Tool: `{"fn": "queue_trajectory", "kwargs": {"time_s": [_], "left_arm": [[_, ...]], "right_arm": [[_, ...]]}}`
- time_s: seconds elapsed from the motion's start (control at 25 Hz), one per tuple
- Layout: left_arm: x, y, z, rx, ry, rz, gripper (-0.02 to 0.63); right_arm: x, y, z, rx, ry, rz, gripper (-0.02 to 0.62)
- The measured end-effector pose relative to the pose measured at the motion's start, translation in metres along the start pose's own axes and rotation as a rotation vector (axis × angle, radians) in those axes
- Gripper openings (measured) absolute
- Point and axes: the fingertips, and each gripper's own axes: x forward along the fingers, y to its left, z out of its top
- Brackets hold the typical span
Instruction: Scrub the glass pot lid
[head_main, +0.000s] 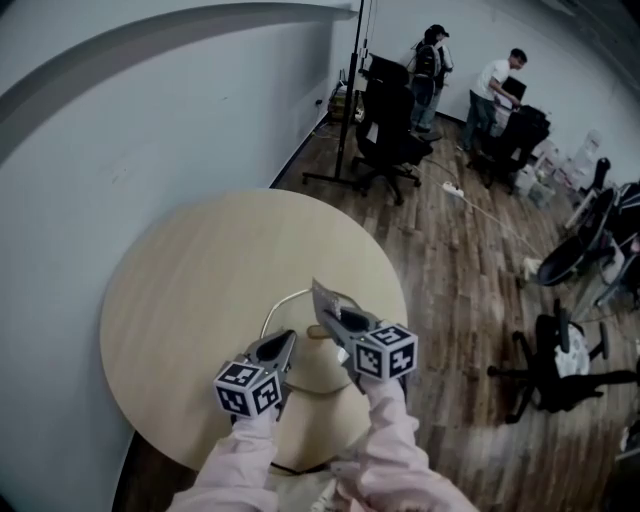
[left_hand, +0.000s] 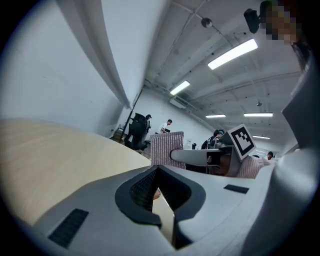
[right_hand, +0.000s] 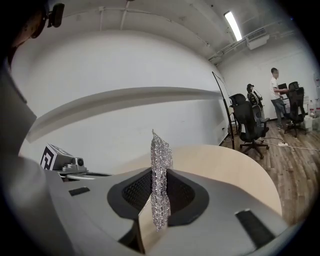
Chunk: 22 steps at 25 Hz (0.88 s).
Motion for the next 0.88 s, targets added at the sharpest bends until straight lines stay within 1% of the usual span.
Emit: {"fn": "queue_trajectory", "kwargs": {"time_s": [0.16, 0.36, 0.56, 0.88], "left_arm": [[0.0, 0.009, -0.007, -0.023, 0.018, -0.002, -0.003], [0.0, 0.02, -0.012, -0.046, 0.035, 0.007, -0.003], [-0.002, 0.028, -0.017, -0.067, 0.052, 0.013, -0.003], [-0.009, 0.039, -0.029, -0.096, 0.079, 0.025, -0.003]], "right_arm": [[0.014, -0.009, -0.005, 0.016, 0.055, -0.007, 0.084], [0.029, -0.022, -0.005, -0.004, 0.128, -0.025, 0.084], [0.046, -0.032, -0.016, -0.042, 0.255, -0.042, 0.084], [0.066, -0.051, -0.038, -0.127, 0.448, -0.121, 0.084]]}}
